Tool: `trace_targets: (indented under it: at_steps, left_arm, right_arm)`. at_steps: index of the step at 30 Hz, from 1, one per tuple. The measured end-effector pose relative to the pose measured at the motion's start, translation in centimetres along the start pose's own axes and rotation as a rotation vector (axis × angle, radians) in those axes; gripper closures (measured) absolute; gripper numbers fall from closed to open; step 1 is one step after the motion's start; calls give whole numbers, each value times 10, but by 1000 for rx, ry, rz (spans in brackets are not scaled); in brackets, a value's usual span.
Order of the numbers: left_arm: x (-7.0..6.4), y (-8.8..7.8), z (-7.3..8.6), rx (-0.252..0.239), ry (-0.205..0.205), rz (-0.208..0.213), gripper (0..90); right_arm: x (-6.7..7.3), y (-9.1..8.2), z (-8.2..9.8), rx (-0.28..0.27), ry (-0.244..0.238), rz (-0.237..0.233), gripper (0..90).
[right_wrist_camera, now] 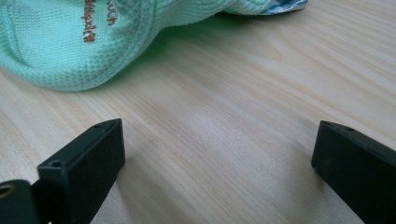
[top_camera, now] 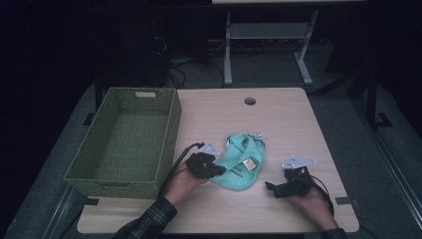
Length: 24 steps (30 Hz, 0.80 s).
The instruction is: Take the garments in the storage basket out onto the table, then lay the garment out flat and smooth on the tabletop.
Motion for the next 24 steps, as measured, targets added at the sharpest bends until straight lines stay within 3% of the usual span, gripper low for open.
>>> trace_targets:
  at_steps: [4, 9, 14, 16, 19, 24]
  left_arm:
    - [-2, 6, 11, 33, -1, -12, 896]
    - [-2, 13, 19, 82, 33, -21, 896]
    - [-2, 13, 20, 71, 18, -13, 897]
    - [-1, 13, 20, 71, 15, -14, 897]
    - [-2, 13, 20, 69, 15, -16, 897]
    - [-2, 13, 20, 72, 11, -17, 897]
  right_arm:
    - [0, 0, 0, 0, 2, 1, 22]
    - [-3, -1, 0, -1, 1, 6, 22]
    - [-3, -5, -3, 20, 12, -17, 120]
    - [-4, -7, -9, 4, -10, -17, 132]
    - [-6, -12, -20, -24, 5, -20, 145]
    - [-13, -17, -41, -58, 10, -33, 251]
Point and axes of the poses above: each handheld gripper's, and its own axes: y roughly forward along the jaws, z roughly out of its underside, x roughly to its left, the point moved 8 cm from there along y, roughly forward along the jaws, and after that the axes turned 11 degrees about y, right-handed, at the moved point
